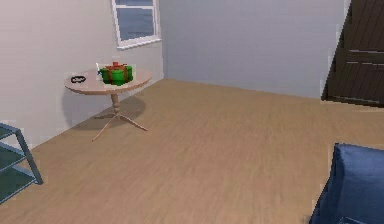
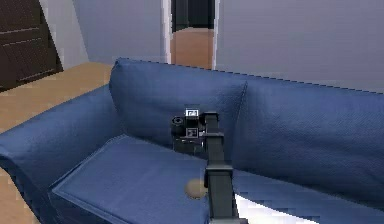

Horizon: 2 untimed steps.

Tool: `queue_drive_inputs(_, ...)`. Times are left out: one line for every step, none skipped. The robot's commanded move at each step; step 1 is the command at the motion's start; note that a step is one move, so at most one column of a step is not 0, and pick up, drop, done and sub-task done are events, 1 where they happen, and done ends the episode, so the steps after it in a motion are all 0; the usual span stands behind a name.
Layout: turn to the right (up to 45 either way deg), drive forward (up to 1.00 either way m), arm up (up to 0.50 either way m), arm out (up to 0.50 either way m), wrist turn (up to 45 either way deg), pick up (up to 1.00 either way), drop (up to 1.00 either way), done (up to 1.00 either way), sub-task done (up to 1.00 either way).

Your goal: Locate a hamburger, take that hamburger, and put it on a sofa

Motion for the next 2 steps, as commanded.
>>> queue_drive_inputs(0.0,0.00,0.00,-0.08,0.0,0.00,0.00,0.00,0.00)
queue_drive_inputs(0.0,0.00,0.00,0.00,0.0,0.00,0.00,1.00,0.00)
